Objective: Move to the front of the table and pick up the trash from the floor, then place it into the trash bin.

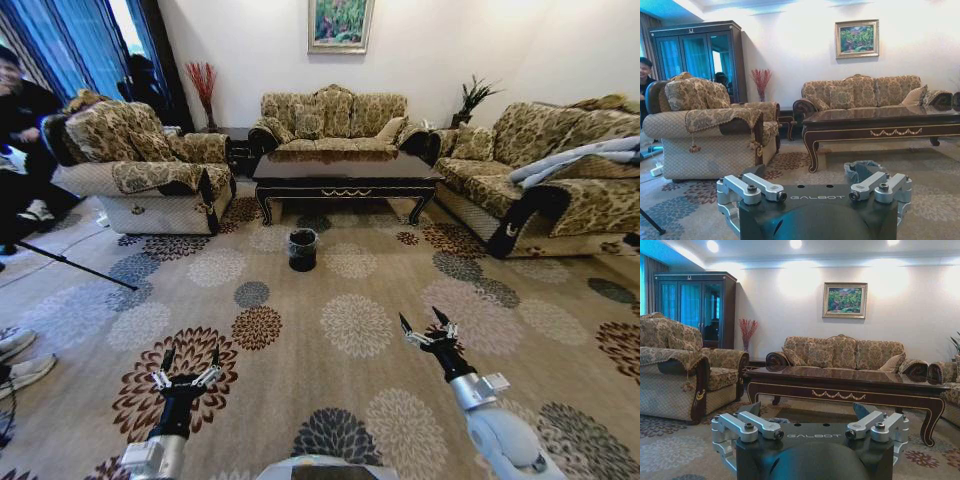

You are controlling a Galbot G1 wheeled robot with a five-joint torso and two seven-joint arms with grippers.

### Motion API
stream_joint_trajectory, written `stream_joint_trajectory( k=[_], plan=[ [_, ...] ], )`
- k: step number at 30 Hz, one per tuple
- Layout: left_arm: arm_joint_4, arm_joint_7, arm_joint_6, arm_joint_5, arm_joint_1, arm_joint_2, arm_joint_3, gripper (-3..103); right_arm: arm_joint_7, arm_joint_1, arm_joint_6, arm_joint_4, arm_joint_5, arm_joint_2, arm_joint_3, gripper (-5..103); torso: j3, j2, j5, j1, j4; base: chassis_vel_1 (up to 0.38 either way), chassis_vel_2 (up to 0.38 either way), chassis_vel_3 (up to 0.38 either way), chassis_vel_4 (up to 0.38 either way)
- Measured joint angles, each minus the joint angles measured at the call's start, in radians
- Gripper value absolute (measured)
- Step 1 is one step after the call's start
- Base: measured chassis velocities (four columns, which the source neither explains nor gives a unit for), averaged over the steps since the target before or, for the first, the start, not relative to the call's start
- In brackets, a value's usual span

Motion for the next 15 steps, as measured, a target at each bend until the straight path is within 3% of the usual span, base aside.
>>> stream_joint_trajectory(
  k=[15],
  plan=[
    [0.000, 0.000, 0.000, 0.000, 0.000, 0.000, 0.000, 100, 0.000, 0.000, 0.000, 0.000, 0.000, 0.000, 0.000, 100, 0.038, 0.068, 0.0000, 0.029, -0.0003, 0.000, 0.000, 0.000, 0.000]
  ],
)
